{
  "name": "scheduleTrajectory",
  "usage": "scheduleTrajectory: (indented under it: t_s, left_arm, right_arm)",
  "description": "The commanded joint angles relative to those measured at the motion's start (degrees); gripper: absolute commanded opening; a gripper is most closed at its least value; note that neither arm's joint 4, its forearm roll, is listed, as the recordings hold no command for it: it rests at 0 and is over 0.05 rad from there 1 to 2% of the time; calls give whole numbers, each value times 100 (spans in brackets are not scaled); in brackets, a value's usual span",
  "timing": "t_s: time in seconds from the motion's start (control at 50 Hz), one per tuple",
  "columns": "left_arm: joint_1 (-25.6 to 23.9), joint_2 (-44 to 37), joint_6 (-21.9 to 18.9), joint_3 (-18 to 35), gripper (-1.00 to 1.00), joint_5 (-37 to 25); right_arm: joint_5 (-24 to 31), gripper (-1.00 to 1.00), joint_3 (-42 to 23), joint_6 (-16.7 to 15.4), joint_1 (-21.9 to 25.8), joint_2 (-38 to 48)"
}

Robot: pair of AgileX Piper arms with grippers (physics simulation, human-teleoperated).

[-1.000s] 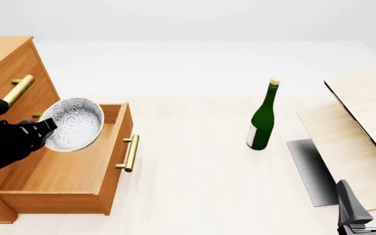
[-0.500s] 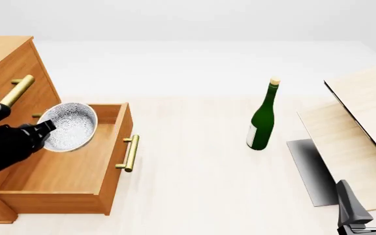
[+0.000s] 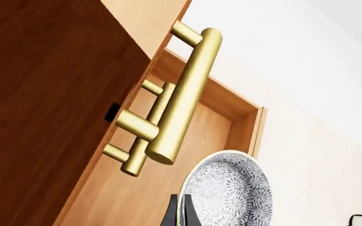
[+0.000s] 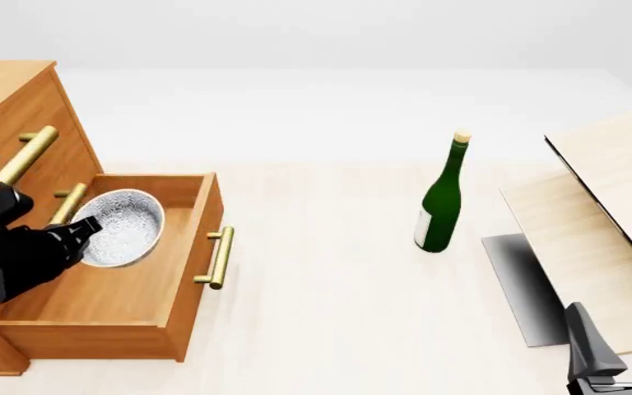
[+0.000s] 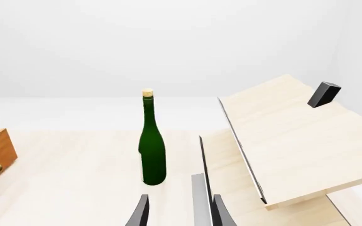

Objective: Put the bowl in the bottom drawer of the cabinet and close it.

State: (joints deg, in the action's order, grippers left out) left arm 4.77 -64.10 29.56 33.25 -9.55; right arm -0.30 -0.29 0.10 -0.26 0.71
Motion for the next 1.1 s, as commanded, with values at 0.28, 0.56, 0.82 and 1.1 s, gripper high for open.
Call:
scheduleTrajectory:
  t_s: [0.28, 0.56, 0.82, 1.1]
  left_arm:
    - [251, -585, 165, -236, -100, 424]
    - [313, -1010, 181, -240, -100, 717]
    - [424, -1318, 179, -204, -100, 898]
    - [573, -1542, 133, -191, -100, 1030]
  right_arm:
    - [18, 100, 5, -1, -13, -22]
    - [-2, 100, 7, -3, -14, 0]
    - [-1, 100, 7, -2, -14, -4]
    - [2, 100, 7, -1, -15, -7]
